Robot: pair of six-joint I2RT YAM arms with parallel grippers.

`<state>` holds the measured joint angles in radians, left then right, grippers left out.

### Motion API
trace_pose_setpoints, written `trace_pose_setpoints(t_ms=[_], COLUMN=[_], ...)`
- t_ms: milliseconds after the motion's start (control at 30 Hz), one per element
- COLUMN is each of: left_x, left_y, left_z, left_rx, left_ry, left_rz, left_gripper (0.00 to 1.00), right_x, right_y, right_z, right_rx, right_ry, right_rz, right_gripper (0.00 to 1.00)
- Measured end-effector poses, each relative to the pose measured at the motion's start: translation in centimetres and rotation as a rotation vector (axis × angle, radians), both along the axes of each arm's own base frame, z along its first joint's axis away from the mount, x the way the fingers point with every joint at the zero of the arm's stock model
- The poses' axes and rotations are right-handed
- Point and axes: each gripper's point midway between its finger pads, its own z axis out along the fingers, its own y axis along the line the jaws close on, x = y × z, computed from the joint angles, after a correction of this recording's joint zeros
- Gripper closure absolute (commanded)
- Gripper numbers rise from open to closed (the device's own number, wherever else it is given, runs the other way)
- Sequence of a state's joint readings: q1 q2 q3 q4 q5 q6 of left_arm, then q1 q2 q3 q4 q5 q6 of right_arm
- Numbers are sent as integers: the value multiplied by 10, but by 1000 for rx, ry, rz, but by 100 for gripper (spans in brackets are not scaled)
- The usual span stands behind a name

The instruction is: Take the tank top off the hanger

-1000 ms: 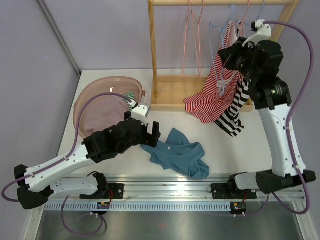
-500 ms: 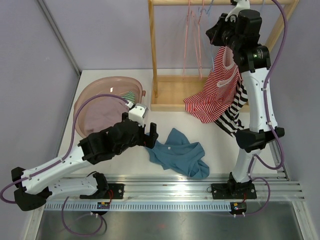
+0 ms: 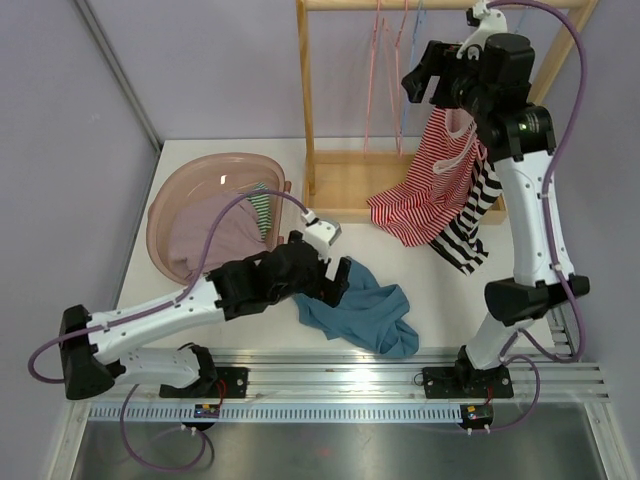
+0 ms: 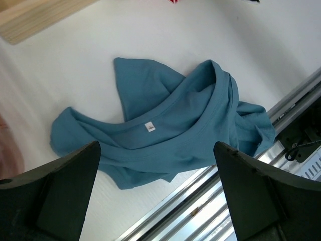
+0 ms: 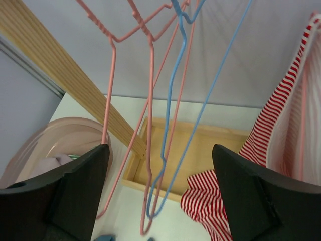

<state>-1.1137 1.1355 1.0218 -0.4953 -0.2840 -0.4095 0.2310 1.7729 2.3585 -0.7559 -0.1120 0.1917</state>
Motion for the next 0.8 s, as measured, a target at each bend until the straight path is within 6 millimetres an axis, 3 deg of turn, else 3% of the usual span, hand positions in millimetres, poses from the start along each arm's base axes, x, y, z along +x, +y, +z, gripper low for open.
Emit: trace_pose_setpoints(t_ms=[33, 133, 333, 467, 567, 633, 667, 733, 767, 800], left_x=[-1, -1, -4, -15, -27, -32, -34, -34, -34, -34], left_y=[-7, -29, -56, -68, -73, -74, -76, -85, -88, -89], left_z=[-7, -32, -96, -140, -170, -186, -191, -187, -185, -185], left_rx=[8, 47, 155, 239, 301, 328, 332, 299, 288, 281], left_ry=[10, 41, 118, 165, 198, 217, 221, 221, 215, 214], left_rz=[-16, -55, -102, -126, -143, -144, -144, -133, -130, -123], left_gripper=[1, 1, 1, 1, 3, 18, 44, 73, 97, 100], right_x=[-10, -52, -158, -219, -252, -267, -272, -281, -285, -289], right_y=[-4, -15, -29, -27, -24, -22, -22, -20, -20, -21], right_z=[4, 17, 45, 31, 16, 13, 13, 15, 17, 19], right_rx=[-4, -2, 56, 107, 136, 152, 156, 162, 164, 164], right_ry=[-9, -39, -158, -196, -203, -208, -213, -226, -236, -245], right_rz=[-5, -13, 41, 123, 178, 210, 220, 240, 246, 248], right_gripper=[1, 0, 0, 0, 0, 1, 0, 1, 1, 0])
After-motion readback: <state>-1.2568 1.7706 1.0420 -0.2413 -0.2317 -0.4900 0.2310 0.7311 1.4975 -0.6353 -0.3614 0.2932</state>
